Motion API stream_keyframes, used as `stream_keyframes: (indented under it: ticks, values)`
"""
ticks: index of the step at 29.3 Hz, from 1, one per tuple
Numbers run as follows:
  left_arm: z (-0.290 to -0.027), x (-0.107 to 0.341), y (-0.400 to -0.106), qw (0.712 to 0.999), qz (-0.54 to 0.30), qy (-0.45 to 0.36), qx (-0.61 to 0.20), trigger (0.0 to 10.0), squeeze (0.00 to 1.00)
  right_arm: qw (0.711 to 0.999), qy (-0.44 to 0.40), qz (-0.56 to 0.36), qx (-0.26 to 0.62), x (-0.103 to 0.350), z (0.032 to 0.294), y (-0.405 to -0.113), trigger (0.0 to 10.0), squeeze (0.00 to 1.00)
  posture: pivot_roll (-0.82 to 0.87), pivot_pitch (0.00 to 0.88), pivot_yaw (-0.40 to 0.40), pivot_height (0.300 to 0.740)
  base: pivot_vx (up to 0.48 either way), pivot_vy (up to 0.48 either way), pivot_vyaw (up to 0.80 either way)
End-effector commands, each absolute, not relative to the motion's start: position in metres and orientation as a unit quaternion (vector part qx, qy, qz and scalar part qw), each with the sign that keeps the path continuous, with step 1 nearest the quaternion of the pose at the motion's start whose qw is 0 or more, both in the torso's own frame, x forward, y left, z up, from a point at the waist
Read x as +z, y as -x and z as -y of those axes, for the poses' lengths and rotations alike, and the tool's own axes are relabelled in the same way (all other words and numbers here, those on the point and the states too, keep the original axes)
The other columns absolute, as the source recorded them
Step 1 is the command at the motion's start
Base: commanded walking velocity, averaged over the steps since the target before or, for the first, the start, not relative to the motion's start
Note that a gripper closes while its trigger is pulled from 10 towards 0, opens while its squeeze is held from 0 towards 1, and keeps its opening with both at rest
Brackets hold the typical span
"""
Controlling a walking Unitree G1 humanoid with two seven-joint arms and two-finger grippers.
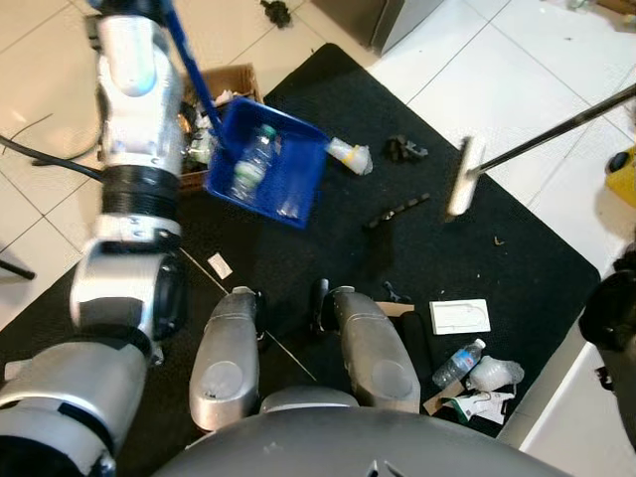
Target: Sweep floor
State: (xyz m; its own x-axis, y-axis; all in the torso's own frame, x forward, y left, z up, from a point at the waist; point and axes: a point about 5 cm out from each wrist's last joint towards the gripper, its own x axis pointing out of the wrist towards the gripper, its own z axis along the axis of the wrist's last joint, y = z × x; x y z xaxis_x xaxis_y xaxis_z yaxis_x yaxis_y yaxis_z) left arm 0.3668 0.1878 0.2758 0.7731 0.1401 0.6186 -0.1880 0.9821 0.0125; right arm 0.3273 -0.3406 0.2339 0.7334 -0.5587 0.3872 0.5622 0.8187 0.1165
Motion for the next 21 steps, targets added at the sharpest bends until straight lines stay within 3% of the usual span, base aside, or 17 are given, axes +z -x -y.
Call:
stream_keyframes:
  ticks: [1, 6, 8, 15, 21]
  values:
    - [-0.195, 0.293, -0.364, 0.926, 0.361, -0.059, 0.093, 10.0, 0.0, 0.935, -0.008, 0.216, -0.28, 0.231, 0.331, -0.331, 10.0, 0.0, 0.14, 0.002, -0.054, 0.74, 0.0, 0.0, 0.0]
    - [-0.22, 0.296, -0.366, 0.926, 0.346, -0.079, 0.132, 10.0, 0.0, 0.956, -0.042, 0.189, -0.22, 0.209, 0.299, -0.343, 10.0, 0.0, 0.14, 0.0, -0.043, 0.74, 0.0, 0.0, 0.0]
    - [-0.238, 0.288, -0.367, 0.932, 0.312, -0.072, 0.172, 10.0, 0.0, 0.969, -0.079, 0.167, -0.163, 0.192, 0.27, -0.35, 10.0, 0.0, 0.14, 0.0, -0.039, 0.74, 0.0, 0.0, 0.0]
    - [-0.243, 0.272, -0.368, 0.945, 0.268, -0.041, 0.182, 10.0, 0.0, 0.977, -0.076, 0.147, -0.132, 0.178, 0.25, -0.352, 10.0, 0.0, 0.15, 0.0, -0.04, 0.74, 0.0, 0.0, 0.0]
    - [-0.232, 0.258, -0.363, 0.956, 0.245, -0.016, 0.159, 10.0, 0.0, 0.981, -0.048, 0.132, -0.135, 0.165, 0.233, -0.352, 10.0, 0.0, 0.15, 0.0, -0.047, 0.74, 0.0, 0.0, 0.0]
